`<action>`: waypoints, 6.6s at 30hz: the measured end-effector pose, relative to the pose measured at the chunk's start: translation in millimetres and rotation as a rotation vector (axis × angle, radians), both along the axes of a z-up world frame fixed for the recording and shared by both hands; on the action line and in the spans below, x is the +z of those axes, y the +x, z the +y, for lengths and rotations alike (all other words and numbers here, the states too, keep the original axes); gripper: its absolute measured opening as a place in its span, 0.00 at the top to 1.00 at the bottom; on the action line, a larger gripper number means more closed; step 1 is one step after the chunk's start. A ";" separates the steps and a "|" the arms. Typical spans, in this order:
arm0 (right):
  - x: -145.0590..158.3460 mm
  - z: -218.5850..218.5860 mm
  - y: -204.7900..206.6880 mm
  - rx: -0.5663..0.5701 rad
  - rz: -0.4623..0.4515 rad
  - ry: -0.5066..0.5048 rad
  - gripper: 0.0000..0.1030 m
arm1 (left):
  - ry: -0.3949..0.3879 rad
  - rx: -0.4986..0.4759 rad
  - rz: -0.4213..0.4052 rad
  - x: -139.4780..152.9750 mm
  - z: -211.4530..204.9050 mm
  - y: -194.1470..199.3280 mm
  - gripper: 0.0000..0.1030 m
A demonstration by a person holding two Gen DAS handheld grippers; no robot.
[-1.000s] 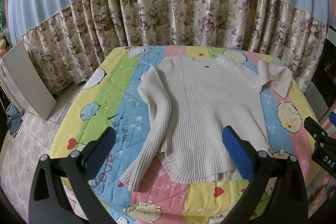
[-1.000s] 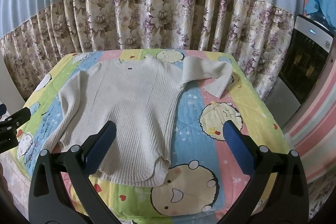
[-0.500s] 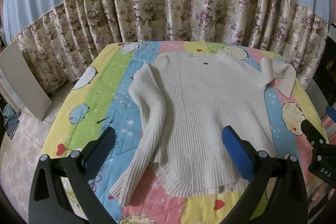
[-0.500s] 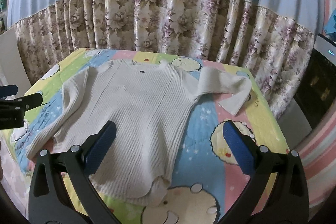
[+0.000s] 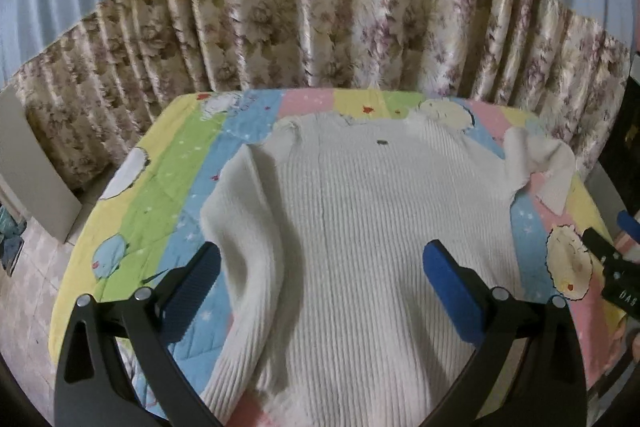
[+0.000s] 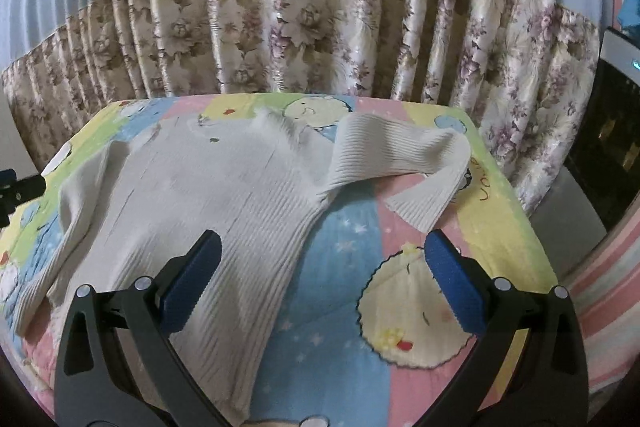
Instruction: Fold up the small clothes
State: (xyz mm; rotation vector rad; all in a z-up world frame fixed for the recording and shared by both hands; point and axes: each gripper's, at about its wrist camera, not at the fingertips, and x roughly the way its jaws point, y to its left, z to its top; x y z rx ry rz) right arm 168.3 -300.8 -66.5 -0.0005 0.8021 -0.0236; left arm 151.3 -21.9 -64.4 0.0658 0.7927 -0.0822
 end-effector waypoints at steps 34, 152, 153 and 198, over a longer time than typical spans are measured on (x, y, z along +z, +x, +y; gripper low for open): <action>-106.3 -117.3 119.2 -0.137 0.195 0.170 0.93 | 0.094 -0.127 0.053 -64.0 -67.6 153.8 0.02; -103.8 -15.4 174.7 0.042 0.220 0.239 0.99 | -0.067 -0.094 0.326 -109.2 60.8 205.2 0.86; -100.7 -11.3 172.2 0.061 0.224 0.242 0.99 | -0.067 -0.097 0.330 -109.3 61.1 204.5 0.86; -105.9 95.9 142.8 0.293 0.205 0.204 0.58 | -0.043 -0.099 0.303 -99.6 10.7 226.8 0.16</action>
